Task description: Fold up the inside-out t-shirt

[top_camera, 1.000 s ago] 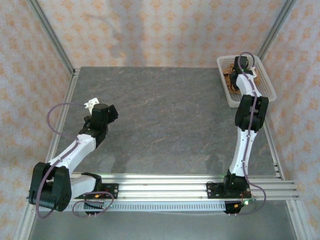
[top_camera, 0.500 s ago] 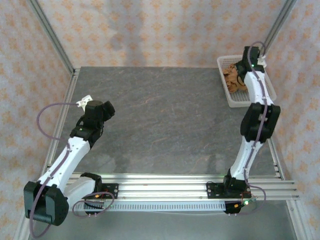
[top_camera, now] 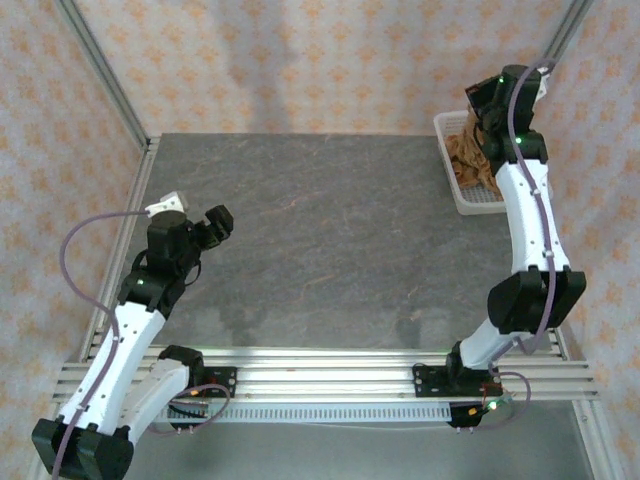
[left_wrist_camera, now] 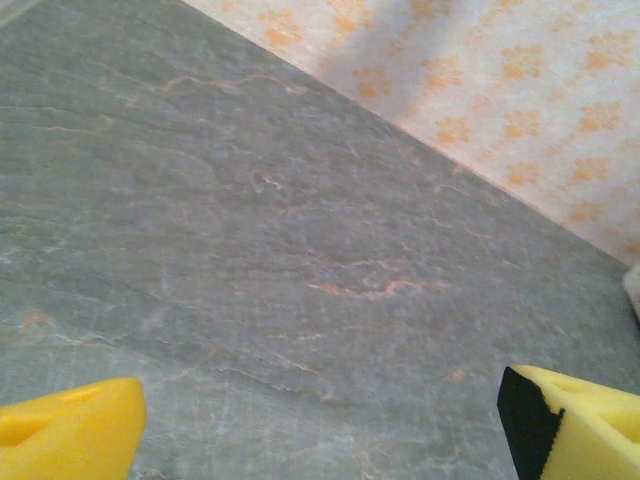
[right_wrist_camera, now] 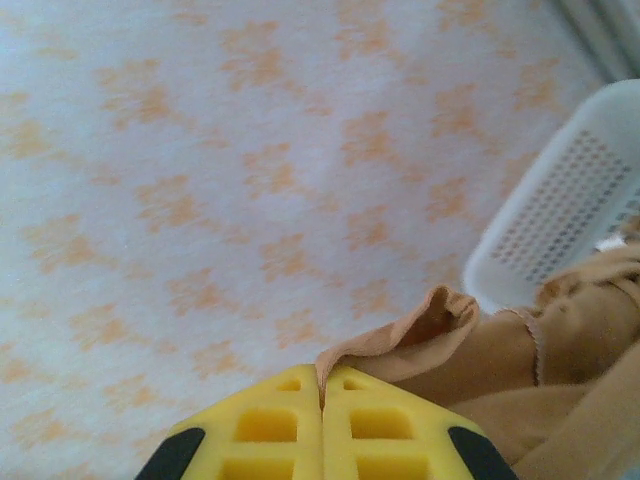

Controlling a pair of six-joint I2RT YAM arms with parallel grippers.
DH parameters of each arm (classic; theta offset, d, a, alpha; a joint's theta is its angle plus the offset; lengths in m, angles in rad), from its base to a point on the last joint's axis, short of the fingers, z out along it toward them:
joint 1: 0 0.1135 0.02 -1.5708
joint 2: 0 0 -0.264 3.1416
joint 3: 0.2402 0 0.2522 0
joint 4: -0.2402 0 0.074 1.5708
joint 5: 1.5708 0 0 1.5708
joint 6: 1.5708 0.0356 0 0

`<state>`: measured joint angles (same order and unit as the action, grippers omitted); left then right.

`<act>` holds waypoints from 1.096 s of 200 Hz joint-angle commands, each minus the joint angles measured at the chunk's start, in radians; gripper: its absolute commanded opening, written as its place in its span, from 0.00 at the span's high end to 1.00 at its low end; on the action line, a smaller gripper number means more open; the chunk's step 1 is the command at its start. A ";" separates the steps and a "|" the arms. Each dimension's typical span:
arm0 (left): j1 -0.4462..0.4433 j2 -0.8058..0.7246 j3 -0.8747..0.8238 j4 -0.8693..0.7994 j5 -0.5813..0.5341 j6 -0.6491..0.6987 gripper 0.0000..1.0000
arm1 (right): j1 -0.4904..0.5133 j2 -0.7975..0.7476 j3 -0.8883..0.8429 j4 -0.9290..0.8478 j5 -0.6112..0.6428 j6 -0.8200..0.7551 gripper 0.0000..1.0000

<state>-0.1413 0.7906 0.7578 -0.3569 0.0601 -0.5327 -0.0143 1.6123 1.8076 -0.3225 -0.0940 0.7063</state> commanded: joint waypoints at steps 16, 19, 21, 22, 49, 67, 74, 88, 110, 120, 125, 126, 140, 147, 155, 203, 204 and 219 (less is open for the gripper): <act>0.008 -0.040 0.022 -0.021 0.078 0.030 0.07 | 0.059 -0.148 0.088 0.103 0.027 -0.100 1.00; 0.008 -0.040 0.022 -0.017 0.083 0.030 0.07 | 0.062 -0.152 0.103 0.099 0.026 -0.107 1.00; 0.009 -0.040 0.021 -0.014 0.086 0.029 0.07 | 0.065 -0.154 0.115 0.096 0.023 -0.111 1.00; 0.009 -0.040 0.021 -0.013 0.087 0.029 0.07 | 0.066 -0.155 0.121 0.095 0.022 -0.113 1.00; 0.008 -0.032 0.008 0.032 0.135 0.011 0.08 | 0.105 -0.132 0.321 0.010 -0.061 -0.147 1.00; 0.006 -0.016 -0.001 0.062 0.156 0.005 0.10 | 0.152 -0.081 0.473 -0.056 -0.145 -0.168 1.00; 0.007 -0.008 -0.002 0.071 0.160 0.004 0.11 | 0.177 -0.055 0.539 -0.090 -0.170 -0.181 1.00; 0.007 0.009 0.000 0.089 0.178 -0.024 0.12 | 0.235 0.005 0.670 -0.157 -0.214 -0.208 1.00; 0.006 0.035 0.001 0.110 0.213 -0.029 0.14 | 0.320 0.070 0.788 -0.201 -0.271 -0.235 1.00; 0.006 0.044 0.001 0.114 0.220 -0.030 0.15 | 0.361 0.079 0.790 -0.197 -0.281 -0.249 1.00; 0.007 0.049 0.001 0.116 0.221 -0.030 0.15 | 0.381 0.081 0.787 -0.195 -0.280 -0.258 1.00; 0.007 0.049 0.000 0.116 0.222 -0.030 0.15 | 0.385 0.082 0.785 -0.194 -0.281 -0.260 1.00; 0.007 0.059 -0.001 0.120 0.228 -0.030 0.16 | 0.429 0.091 0.766 -0.190 -0.283 -0.276 1.00; 0.006 0.063 -0.003 0.123 0.230 -0.029 0.16 | 0.443 0.099 0.754 -0.191 -0.275 -0.278 1.00; 0.006 0.066 -0.006 0.127 0.233 -0.029 0.16 | 0.449 0.107 0.737 -0.190 -0.268 -0.275 1.00; 0.007 0.087 -0.031 0.131 0.240 -0.018 0.17 | 0.450 0.160 0.583 -0.225 -0.140 -0.289 1.00; 0.007 0.088 -0.032 0.131 0.240 -0.018 0.17 | 0.450 0.160 0.578 -0.226 -0.136 -0.290 1.00; 0.005 0.098 -0.047 0.138 0.240 -0.016 0.17 | 0.445 0.173 0.487 -0.249 -0.058 -0.299 1.00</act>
<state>-0.1413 0.8749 0.7414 -0.2504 0.2821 -0.5526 0.4358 1.7725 2.3836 -0.5434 -0.2749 0.4412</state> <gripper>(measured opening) 0.830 0.042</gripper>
